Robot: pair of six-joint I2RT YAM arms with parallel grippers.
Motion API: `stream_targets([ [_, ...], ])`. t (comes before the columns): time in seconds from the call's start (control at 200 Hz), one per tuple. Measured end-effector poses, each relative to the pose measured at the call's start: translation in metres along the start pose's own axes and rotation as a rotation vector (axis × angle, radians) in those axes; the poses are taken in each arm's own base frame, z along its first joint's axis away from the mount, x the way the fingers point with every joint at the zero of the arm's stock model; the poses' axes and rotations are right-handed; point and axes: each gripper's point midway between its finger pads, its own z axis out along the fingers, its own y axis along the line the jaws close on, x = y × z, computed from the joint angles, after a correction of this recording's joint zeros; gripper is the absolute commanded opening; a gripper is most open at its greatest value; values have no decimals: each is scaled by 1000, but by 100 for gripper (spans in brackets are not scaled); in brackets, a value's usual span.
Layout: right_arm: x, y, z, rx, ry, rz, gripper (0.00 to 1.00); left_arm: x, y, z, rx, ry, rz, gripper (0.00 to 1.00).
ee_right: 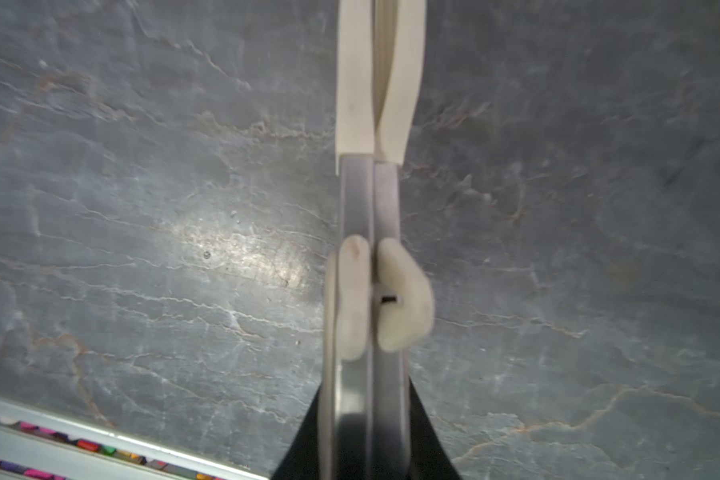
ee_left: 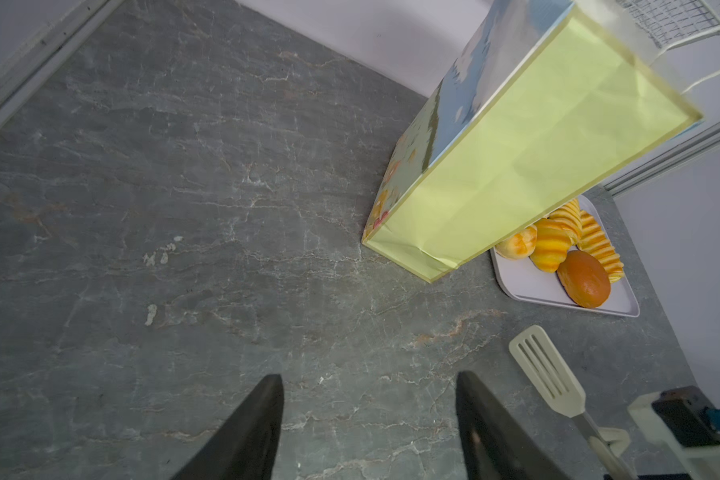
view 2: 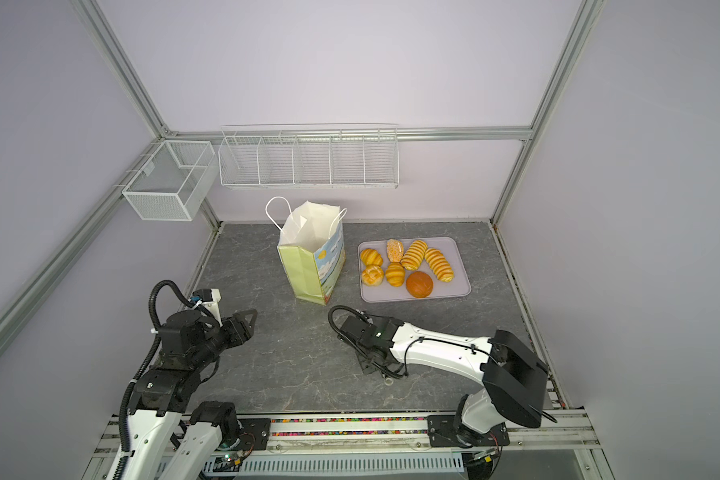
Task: Take the fake bread out of the paper bag
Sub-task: 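Drop the tongs on the table with the right gripper while the left gripper withdraws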
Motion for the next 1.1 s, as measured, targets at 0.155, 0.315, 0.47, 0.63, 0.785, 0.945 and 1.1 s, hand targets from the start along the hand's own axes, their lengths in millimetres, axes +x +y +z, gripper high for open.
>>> stream_targets([
  [0.155, 8, 20, 17, 16, 60, 33, 31, -1, 0, -1, 3, -15, -19, 65],
  [0.315, 9, 43, 22, -18, 74, 29, 50, -3, -1, -1, 7, -22, -25, 65],
  [0.47, -2, 57, 8, -48, 40, 17, 58, -4, -1, 0, 10, -29, -25, 65],
  [0.63, -10, 56, -5, -49, 10, 21, 65, -4, -1, 2, 9, -28, -28, 66],
  [0.785, -15, 50, -25, -47, -21, 24, 68, -4, 1, 5, 1, -28, -29, 66],
  [0.945, -23, 45, -35, -27, -53, 21, 70, -5, 3, 5, -8, -34, -29, 66],
  [1.1, -24, 32, -42, 17, -71, 3, 71, -7, 4, 5, -18, -45, -27, 67],
])
